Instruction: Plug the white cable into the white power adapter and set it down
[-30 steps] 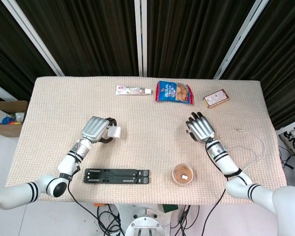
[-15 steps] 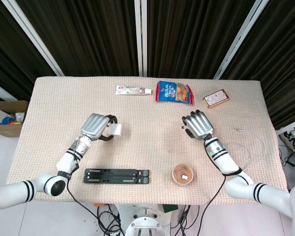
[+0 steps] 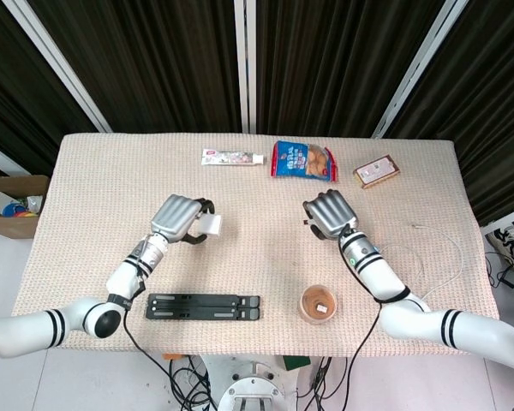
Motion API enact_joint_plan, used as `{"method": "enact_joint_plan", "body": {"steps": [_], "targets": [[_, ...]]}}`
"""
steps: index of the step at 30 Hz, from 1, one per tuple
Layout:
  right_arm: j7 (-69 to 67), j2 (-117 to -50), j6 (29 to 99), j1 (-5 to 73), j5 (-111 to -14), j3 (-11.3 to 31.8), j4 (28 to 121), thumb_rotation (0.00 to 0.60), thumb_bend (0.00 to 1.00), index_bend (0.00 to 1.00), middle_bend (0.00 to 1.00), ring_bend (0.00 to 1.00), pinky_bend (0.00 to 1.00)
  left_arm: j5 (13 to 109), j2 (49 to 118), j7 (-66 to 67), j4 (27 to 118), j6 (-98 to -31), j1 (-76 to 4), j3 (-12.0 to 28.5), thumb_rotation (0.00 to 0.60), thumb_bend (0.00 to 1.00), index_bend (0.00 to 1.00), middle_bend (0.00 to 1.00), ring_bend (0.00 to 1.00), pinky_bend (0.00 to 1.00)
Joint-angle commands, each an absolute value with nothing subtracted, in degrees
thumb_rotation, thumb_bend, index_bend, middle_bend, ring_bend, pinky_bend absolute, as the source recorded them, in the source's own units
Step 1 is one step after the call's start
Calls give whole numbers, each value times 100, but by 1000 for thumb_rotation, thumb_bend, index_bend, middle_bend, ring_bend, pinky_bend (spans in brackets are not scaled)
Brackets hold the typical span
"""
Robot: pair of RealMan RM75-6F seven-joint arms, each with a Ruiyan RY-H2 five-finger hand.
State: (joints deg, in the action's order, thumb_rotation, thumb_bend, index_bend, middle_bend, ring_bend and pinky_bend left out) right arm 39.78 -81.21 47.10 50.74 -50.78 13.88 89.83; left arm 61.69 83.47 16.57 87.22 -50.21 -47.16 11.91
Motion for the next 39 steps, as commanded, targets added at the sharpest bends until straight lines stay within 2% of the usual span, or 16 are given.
{"method": "enact_joint_plan", "body": {"steps": [1, 9, 16, 24, 39], "targets": [[4600, -8031, 4797, 5564, -4243, 1465, 9433, 600, 1000, 634, 628, 443, 494, 6090, 8400, 1777, 8729, -5024, -4792, 1208, 600, 412, 564, 476, 781, 962], [5586, -8311, 5231, 6601, -2319, 1450, 9680, 600, 1000, 633, 625, 446, 498, 5629, 8528, 2276, 8704, -5013, -5036, 1258, 599, 414, 564, 476, 781, 963], [5940, -8716, 5540, 7285, -1319, 1488, 9414, 600, 1000, 631, 626, 459, 502, 5162, 8634, 2620, 8741, -5152, -5195, 1325, 598, 414, 564, 480, 782, 964], [5885, -9050, 5590, 7620, -1007, 1531, 9007, 600, 1000, 631, 630, 463, 503, 4774, 8624, 2740, 8934, -5212, -5329, 1429, 593, 414, 564, 485, 783, 965], [5809, -9224, 5664, 7934, -818, 1561, 8799, 600, 1000, 631, 634, 469, 510, 4345, 8697, 3152, 9112, -5454, -5583, 1376, 581, 414, 565, 487, 783, 965]]}}
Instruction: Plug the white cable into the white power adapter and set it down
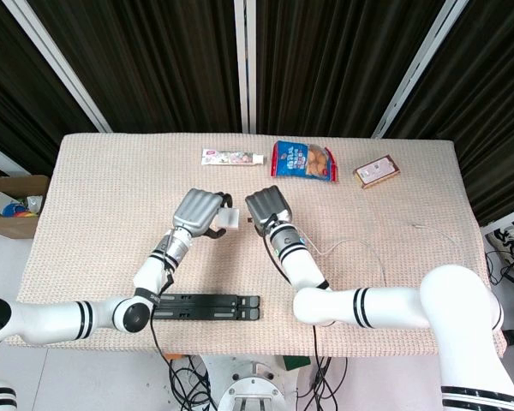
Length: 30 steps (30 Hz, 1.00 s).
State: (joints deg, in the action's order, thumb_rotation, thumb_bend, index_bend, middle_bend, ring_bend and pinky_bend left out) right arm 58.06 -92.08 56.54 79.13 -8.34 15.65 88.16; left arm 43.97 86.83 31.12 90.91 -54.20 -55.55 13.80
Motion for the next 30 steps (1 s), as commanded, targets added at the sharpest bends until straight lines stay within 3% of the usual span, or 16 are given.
{"method": "enact_joint_plan", "body": {"steps": [1, 30], "targets": [[5811, -9235, 5670, 7949, -814, 1560, 8785, 600, 1000, 631, 634, 470, 511, 4321, 8704, 3170, 9117, -5471, -5596, 1376, 582, 414, 566, 487, 783, 965], [5844, -9439, 5749, 8150, -722, 1517, 8592, 600, 1000, 631, 640, 484, 518, 3894, 8847, 3547, 9151, -5673, -5904, 1303, 564, 415, 566, 486, 783, 965]]}}
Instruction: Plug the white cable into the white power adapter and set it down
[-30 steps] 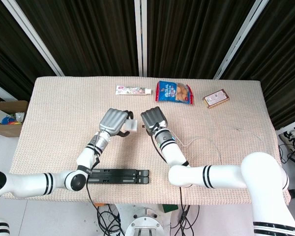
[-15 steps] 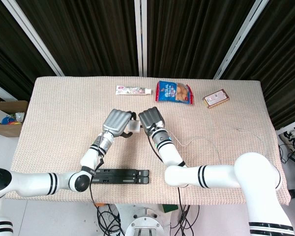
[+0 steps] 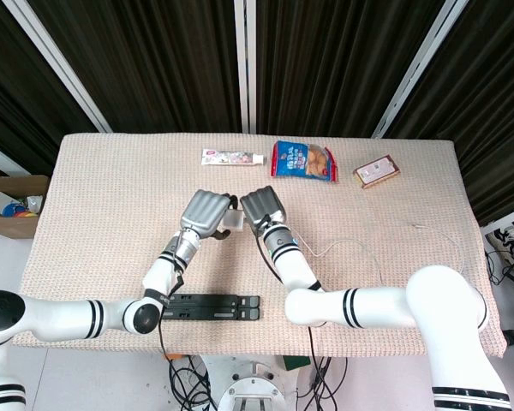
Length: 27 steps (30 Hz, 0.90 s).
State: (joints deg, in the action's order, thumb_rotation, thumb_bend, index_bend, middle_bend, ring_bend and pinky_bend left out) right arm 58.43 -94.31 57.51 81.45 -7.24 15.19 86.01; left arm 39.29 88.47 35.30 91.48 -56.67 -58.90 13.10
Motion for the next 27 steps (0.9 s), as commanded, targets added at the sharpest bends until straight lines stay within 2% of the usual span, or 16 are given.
{"method": "enact_joint_plan", "body": {"steps": [1, 8, 27], "targets": [[5843, -9447, 5744, 8152, -723, 1514, 8585, 600, 1000, 631, 640, 484, 518, 3879, 8846, 3557, 9153, -5678, -5911, 1303, 563, 415, 566, 486, 783, 965], [5831, -9484, 5741, 8161, -718, 1513, 8547, 600, 1000, 631, 640, 484, 518, 3783, 8837, 3572, 9161, -5693, -5940, 1299, 540, 414, 566, 485, 783, 965], [5718, -9663, 5730, 8189, -806, 1593, 8391, 600, 988, 598, 628, 484, 518, 3776, 8911, 3514, 9138, -5710, -5981, 1258, 535, 414, 566, 484, 783, 965]]}}
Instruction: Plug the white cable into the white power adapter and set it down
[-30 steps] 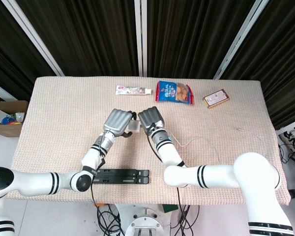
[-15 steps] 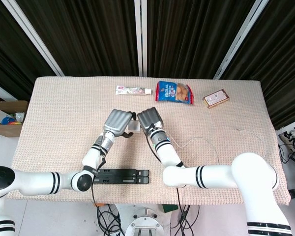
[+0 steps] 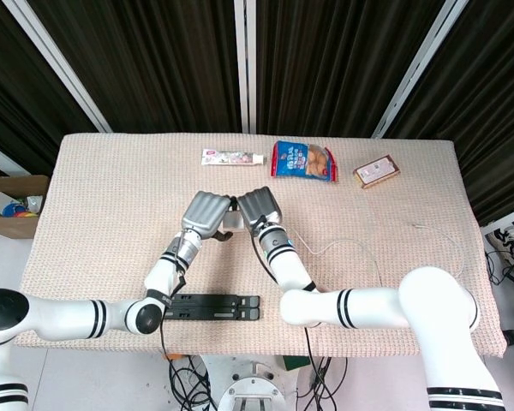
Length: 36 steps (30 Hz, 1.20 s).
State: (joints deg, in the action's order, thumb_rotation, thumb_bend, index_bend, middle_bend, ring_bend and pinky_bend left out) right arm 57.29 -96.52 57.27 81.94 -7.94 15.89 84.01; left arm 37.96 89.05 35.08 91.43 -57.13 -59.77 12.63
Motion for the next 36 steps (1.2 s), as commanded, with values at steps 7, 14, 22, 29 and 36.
{"method": "enact_joint_plan", "body": {"steps": [7, 14, 22, 29, 36], "targets": [[5675, -9736, 5771, 8177, -849, 1619, 8340, 600, 717, 542, 616, 484, 518, 3716, 8929, 3535, 9128, -5712, -6007, 1261, 523, 414, 566, 482, 783, 965], [5640, -9692, 5911, 8102, -943, 1621, 8430, 600, 305, 380, 585, 482, 518, 3697, 8876, 3532, 9155, -5706, -5990, 1228, 520, 415, 566, 482, 783, 965], [5736, -9536, 6051, 8008, -933, 1564, 8667, 600, 292, 336, 578, 479, 517, 3706, 8767, 3508, 9202, -5738, -5940, 1196, 520, 414, 566, 482, 783, 965], [5789, -9518, 6062, 7962, -847, 1545, 8666, 600, 335, 381, 582, 479, 517, 3700, 8726, 3538, 9262, -5759, -5939, 1178, 519, 414, 566, 481, 783, 965], [5795, -9521, 6041, 7927, -834, 1558, 8633, 600, 473, 496, 582, 480, 520, 3711, 8748, 3558, 9265, -5755, -5969, 1182, 517, 415, 566, 481, 782, 965]]}}
